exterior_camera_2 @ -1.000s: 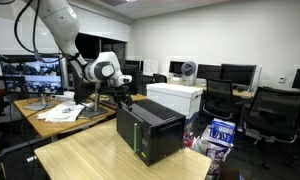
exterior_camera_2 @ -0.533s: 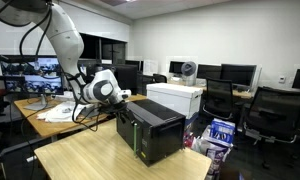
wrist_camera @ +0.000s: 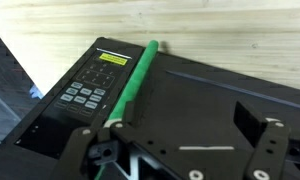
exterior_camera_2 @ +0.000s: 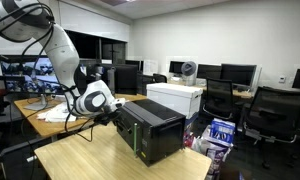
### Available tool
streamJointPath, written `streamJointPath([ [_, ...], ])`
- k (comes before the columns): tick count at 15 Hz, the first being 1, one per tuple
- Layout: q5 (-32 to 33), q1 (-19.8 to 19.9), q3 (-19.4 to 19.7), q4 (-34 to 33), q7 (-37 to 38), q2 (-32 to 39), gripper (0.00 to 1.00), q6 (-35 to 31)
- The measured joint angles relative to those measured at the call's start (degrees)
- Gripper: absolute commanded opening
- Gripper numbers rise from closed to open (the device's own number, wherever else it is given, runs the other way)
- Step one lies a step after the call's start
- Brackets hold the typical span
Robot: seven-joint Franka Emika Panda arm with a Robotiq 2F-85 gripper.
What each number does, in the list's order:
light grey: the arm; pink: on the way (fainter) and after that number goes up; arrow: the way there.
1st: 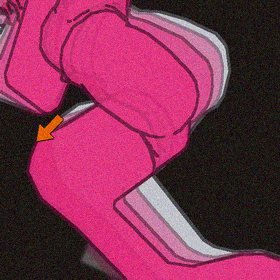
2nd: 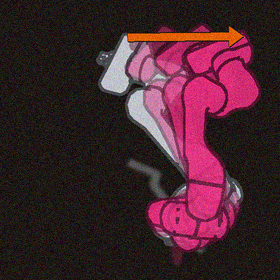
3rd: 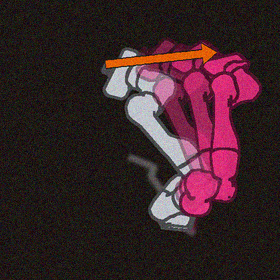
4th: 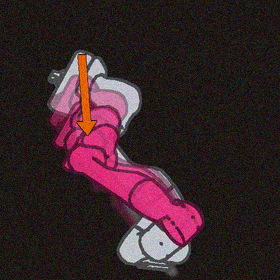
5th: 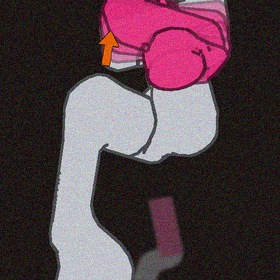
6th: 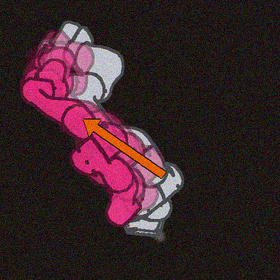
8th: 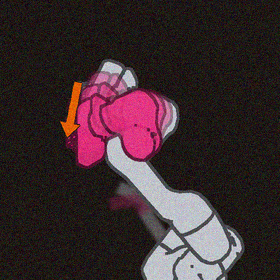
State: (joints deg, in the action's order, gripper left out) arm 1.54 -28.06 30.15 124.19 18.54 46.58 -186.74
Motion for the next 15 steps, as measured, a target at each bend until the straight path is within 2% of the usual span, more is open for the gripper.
streamJointPath([
  [3, -5.17, -2.31, 0.89, 0.44, -0.57, 3.19, 1.0, -2.6],
  [7, -10.48, -2.41, 0.52, 0.49, -1.29, 6.08, 1.0, -5.57],
  [10, -12.83, -0.22, -1.03, 0.29, -2.16, 7.22, 1.0, -8.82],
  [13, -13.35, 3.92, -4.02, -0.49, -3.89, 7.89, 1.0, -11.88],
  [15, -13.43, 6.04, -5.18, -2.82, -5.06, 8.37, 1.0, -11.57],
])
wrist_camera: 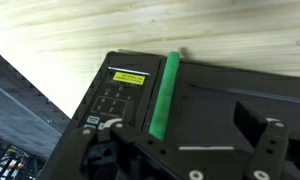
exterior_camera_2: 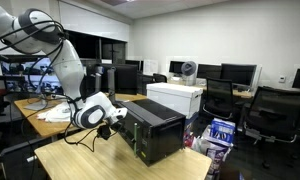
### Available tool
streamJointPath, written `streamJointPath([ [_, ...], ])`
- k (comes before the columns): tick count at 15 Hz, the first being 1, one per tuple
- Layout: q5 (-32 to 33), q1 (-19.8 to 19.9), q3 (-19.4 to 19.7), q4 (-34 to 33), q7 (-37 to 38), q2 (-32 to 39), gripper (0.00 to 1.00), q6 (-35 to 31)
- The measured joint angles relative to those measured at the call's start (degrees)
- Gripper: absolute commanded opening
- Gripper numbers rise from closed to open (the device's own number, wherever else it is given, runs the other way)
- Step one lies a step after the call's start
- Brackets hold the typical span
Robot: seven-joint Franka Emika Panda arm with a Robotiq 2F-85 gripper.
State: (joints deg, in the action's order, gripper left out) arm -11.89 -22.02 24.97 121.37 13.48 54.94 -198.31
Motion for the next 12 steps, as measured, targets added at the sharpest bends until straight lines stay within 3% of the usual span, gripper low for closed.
streamJointPath([
  [3, -0.57, 2.0, -0.66, -4.65, -0.62, 1.26, 1.0, 0.61],
  [4, -0.95, 2.42, -1.04, -5.17, -0.62, 1.61, 0.93, 0.5],
  [5, -1.21, 2.62, -1.29, -5.53, -0.62, 1.95, 0.74, 0.49],
  [12, -1.29, 5.77, -1.85, -7.02, -3.43, 4.97, 0.23, 0.52],
])
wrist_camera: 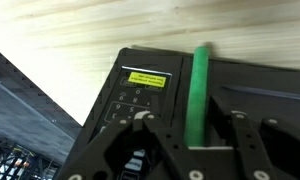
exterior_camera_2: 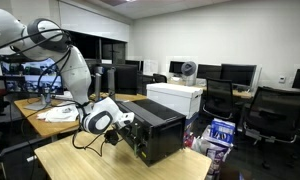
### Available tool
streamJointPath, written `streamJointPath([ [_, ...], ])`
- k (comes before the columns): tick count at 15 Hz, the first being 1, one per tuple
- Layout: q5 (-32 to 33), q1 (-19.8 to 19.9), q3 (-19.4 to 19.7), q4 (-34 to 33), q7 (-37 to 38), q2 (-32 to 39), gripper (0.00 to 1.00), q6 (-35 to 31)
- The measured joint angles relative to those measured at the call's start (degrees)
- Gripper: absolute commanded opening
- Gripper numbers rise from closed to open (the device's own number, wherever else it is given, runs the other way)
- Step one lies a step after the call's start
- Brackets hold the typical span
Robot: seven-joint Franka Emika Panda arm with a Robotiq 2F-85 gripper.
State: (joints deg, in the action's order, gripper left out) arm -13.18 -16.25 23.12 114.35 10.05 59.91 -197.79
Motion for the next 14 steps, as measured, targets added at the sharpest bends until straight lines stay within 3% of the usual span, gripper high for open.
streamJointPath([
  [3, 0.05, 0.2, -0.36, -0.23, -1.2, 0.15, 0.05, -0.02],
  [4, 0.06, 0.12, -0.58, -0.24, -1.31, 0.13, 0.04, -0.04],
  [14, -1.7, -1.6, 0.14, 0.12, -1.71, 0.39, 0.06, 0.04],
])
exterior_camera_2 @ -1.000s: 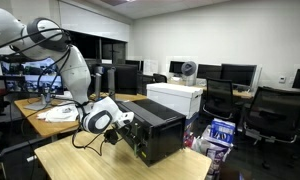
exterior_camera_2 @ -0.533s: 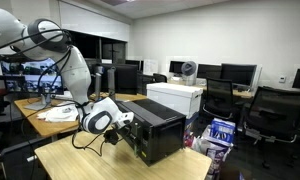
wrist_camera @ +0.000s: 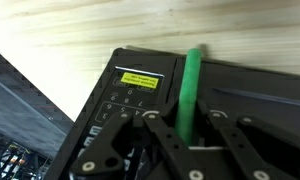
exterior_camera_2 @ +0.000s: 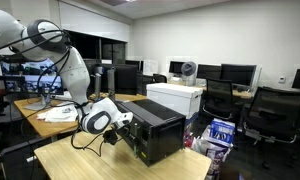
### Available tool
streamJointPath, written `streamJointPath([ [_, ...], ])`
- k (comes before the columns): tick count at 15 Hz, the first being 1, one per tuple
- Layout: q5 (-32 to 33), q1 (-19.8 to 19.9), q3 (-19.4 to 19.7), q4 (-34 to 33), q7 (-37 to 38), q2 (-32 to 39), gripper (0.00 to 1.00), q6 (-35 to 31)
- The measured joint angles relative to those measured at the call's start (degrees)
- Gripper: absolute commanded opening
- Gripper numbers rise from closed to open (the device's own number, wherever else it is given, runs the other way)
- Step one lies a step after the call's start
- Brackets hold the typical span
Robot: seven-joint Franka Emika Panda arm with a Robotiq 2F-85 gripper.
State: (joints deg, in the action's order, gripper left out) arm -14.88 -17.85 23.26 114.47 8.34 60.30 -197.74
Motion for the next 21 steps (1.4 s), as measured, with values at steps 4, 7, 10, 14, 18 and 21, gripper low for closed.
streamJointPath([
  [4, -0.09, -2.9, 0.93, 3.3, -0.36, -0.58, 0.06, -1.76],
  [7, -1.51, -4.95, 1.44, 4.96, -0.34, -0.71, 0.06, -2.6],
  [10, -5.43, -8.68, 2.53, 6.28, -0.34, -0.27, 0.06, -2.57],
  [14, -10.62, -16.51, 4.06, 9.82, -0.16, -0.15, 0.06, -2.75],
  [18, -16.52, -24.35, 6.1, 11.19, 1.11, 1.57, 0.06, -2.16],
  [21, -19.37, -28.61, 8.3, 10.69, 2.8, 4.12, 0.06, -1.36],
])
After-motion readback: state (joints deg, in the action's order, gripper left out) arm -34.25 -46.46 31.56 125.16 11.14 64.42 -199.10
